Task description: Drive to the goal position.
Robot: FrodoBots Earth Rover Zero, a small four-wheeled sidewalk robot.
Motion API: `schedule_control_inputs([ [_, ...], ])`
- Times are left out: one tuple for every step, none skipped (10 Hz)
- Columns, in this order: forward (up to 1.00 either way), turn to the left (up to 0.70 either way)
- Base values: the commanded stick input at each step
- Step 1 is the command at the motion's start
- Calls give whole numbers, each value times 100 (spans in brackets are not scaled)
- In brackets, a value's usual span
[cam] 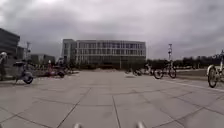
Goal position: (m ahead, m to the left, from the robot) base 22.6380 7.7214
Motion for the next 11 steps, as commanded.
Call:
schedule_control_inputs([
  [45,0],
  [45,0],
  [45,0],
  [45,0],
  [45,0],
  [45,0],
  [45,0],
  [45,0],
  [45,0],
  [45,0],
  [45,0],
])
